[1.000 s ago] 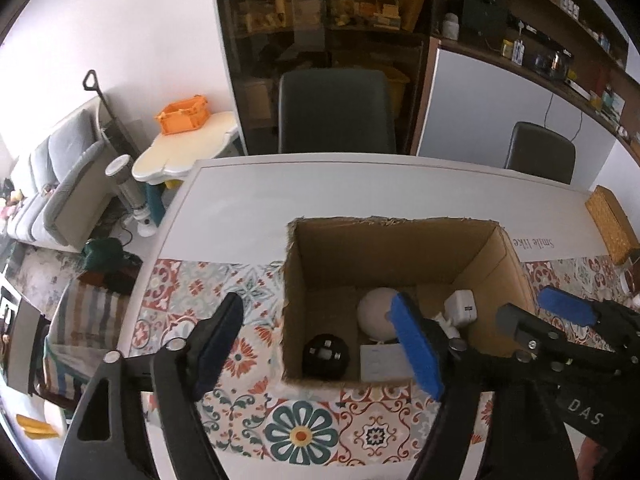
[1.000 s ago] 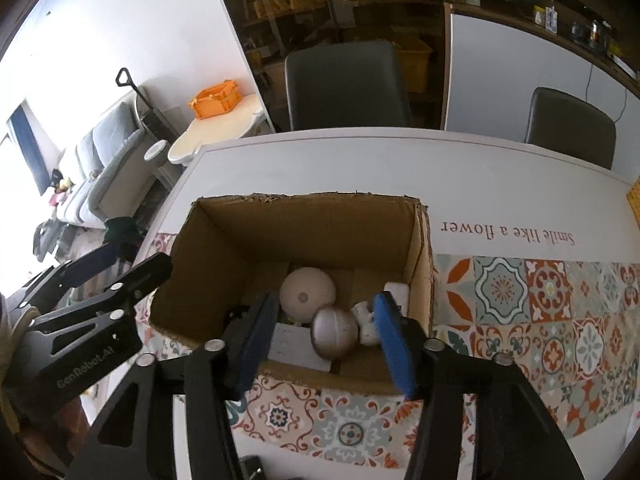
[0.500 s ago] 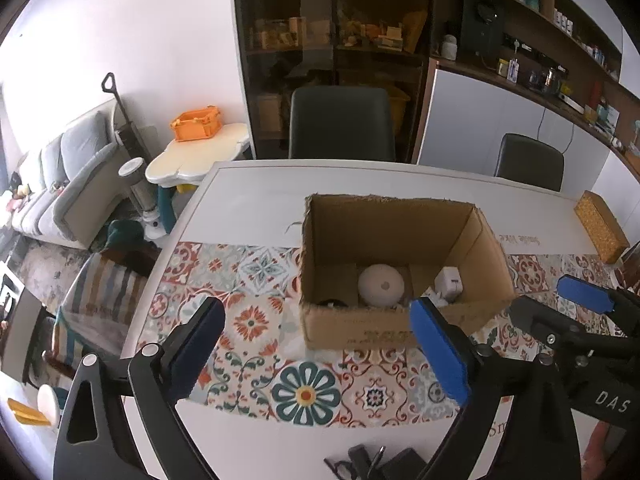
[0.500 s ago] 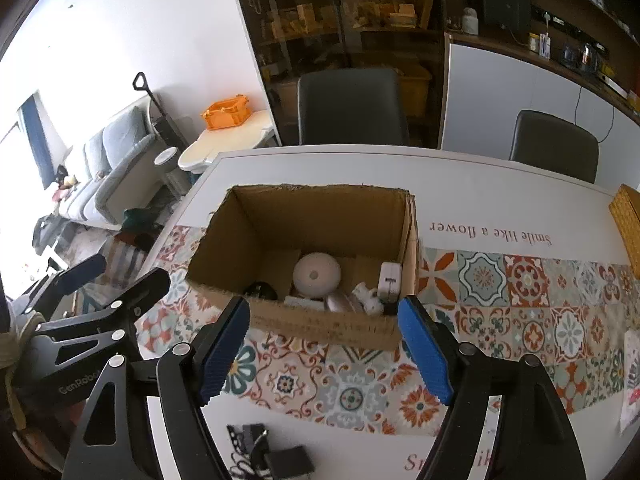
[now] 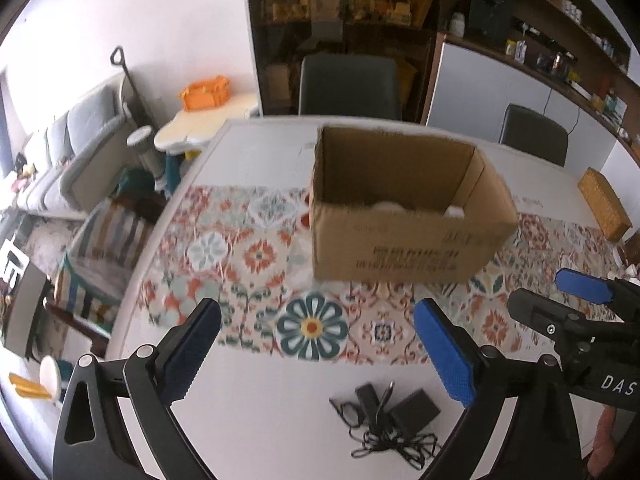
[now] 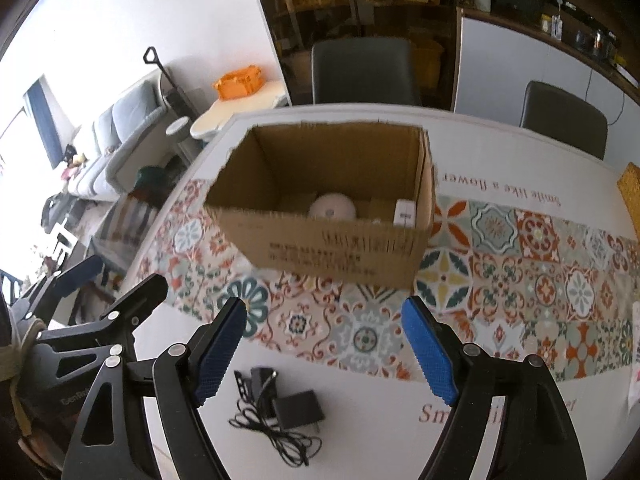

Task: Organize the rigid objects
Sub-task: 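Withdraw both tools from the box toward the black power adapters, then grasp the black square adapter with the right gripper while the left gripper grasps the black rectangular adapter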

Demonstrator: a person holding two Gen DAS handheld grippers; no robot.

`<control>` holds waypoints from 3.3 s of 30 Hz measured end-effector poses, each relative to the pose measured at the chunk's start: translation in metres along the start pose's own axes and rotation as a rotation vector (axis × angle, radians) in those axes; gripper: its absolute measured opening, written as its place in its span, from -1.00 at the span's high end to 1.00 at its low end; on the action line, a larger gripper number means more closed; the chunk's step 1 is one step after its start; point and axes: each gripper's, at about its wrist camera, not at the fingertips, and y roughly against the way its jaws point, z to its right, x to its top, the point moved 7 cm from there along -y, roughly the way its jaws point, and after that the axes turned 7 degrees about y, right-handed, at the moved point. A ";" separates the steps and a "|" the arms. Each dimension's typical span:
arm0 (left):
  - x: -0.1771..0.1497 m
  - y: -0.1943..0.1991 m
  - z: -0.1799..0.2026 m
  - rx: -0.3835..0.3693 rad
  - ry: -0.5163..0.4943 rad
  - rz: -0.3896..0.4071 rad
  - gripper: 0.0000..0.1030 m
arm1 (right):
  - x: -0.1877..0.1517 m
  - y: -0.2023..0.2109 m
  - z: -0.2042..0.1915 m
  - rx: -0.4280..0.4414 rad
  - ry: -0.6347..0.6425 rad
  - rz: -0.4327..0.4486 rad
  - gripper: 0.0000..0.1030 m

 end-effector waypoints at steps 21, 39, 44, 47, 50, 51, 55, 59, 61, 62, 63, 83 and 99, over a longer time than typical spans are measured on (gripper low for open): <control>-0.084 -0.024 -0.032 0.084 0.089 -0.218 -0.92 | -0.084 -0.050 -0.022 0.087 0.014 -0.276 -0.55; -0.136 -0.038 -0.062 0.163 0.197 -0.327 -0.92 | -0.132 -0.090 -0.049 0.121 0.130 -0.471 -0.55; -0.143 -0.045 -0.064 0.177 0.199 -0.346 -0.91 | -0.141 -0.105 -0.051 0.115 0.156 -0.509 -0.55; -0.147 -0.047 -0.066 0.187 0.204 -0.354 -0.91 | -0.142 -0.112 -0.053 0.113 0.170 -0.519 -0.54; -0.149 -0.050 -0.067 0.190 0.211 -0.365 -0.91 | -0.142 -0.119 -0.054 0.114 0.179 -0.523 -0.49; -0.149 -0.051 -0.067 0.192 0.211 -0.367 -0.91 | -0.143 -0.121 -0.054 0.113 0.183 -0.529 -0.46; -0.149 -0.053 -0.067 0.205 0.211 -0.365 -0.91 | -0.144 -0.132 -0.054 0.117 0.192 -0.545 -0.35; -0.149 -0.055 -0.066 0.209 0.212 -0.367 -0.91 | -0.145 -0.141 -0.053 0.114 0.195 -0.554 -0.29; -0.149 -0.055 -0.065 0.208 0.209 -0.367 -0.91 | -0.145 -0.144 -0.053 0.118 0.194 -0.559 -0.25; -0.149 -0.055 -0.065 0.208 0.207 -0.367 -0.91 | -0.146 -0.144 -0.052 0.123 0.194 -0.563 -0.22; -0.149 -0.056 -0.064 0.207 0.204 -0.368 -0.91 | -0.148 -0.145 -0.052 0.126 0.195 -0.566 -0.21; -0.161 -0.064 -0.065 0.188 0.187 -0.395 -0.91 | -0.167 -0.149 -0.065 0.072 0.191 -0.542 -0.08; -0.151 -0.071 -0.008 0.040 0.059 -0.392 -0.91 | -0.162 -0.090 -0.006 0.003 0.005 -0.439 -0.08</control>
